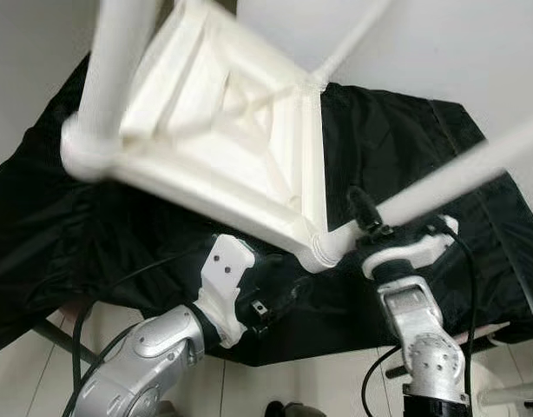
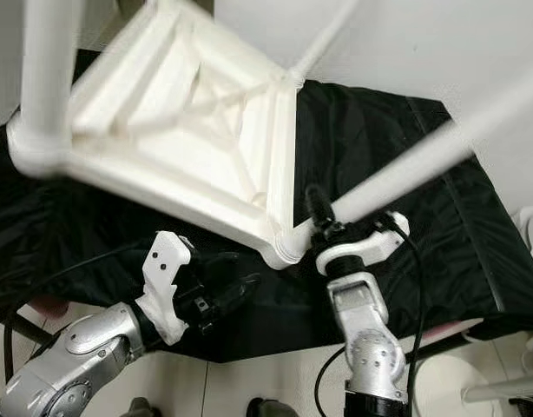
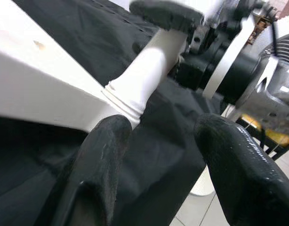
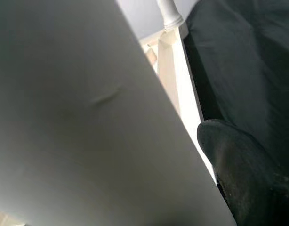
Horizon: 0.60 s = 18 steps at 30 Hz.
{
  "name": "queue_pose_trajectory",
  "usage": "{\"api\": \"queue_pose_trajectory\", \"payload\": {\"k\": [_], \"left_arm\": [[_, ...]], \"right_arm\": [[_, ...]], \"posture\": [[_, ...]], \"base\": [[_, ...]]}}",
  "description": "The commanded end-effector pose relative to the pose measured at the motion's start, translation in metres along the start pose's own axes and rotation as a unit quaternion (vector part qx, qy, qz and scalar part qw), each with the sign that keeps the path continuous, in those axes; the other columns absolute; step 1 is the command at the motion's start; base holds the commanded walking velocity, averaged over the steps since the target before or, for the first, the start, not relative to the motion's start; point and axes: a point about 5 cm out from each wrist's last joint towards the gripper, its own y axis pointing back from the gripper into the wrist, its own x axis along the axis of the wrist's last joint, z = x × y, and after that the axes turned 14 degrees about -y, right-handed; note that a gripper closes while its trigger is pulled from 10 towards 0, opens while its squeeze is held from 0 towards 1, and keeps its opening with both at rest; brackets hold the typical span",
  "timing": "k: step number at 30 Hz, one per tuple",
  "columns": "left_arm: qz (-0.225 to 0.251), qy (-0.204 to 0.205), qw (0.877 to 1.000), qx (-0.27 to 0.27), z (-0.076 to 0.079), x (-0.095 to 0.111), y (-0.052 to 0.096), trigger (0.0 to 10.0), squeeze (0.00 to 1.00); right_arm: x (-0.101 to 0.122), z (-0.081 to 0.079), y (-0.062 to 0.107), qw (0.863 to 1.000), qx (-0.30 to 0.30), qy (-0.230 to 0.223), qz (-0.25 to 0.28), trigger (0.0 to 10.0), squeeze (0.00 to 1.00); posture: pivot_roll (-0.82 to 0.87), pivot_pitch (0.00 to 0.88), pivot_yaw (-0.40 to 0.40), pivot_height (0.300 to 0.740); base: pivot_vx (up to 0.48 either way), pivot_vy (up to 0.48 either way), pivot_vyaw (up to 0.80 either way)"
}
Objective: Building children table
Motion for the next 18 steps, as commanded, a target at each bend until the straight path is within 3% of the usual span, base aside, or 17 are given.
{"api": "queue_pose_trajectory", "payload": {"k": [1,5,9,18], "left_arm": [[0.001,0.004,1.0,-0.008,0.005,0.002,0.0,10.0,0.0],[0.002,0.01,1.0,-0.003,0.006,0.003,-0.001,10.0,0.0],[0.001,0.016,1.0,0.0,0.009,0.004,-0.003,10.0,0.0],[-0.005,0.014,1.0,0.005,0.01,0.003,-0.002,10.0,0.0]], "right_arm": [[-0.055,0.011,0.001,0.975,-0.008,-0.22,-0.029,10.0,0.0],[-0.054,0.023,0.004,0.963,-0.003,-0.267,-0.03,10.0,0.0],[-0.056,0.043,-0.002,0.937,-0.007,-0.348,-0.037,10.0,0.0],[-0.056,0.045,-0.006,0.928,0.012,-0.368,-0.052,10.0,0.0]], "posture": [[0.03,0.209,-0.052,0.74],[0.03,0.212,-0.052,0.74],[0.04,0.217,-0.053,0.74],[0.06,0.227,-0.057,0.74]], "base": [[0.0,0.0,0.0],[0.0,0.0,0.0],[0.0,0.0,0.0],[0.0,0.0,0.0]]}}
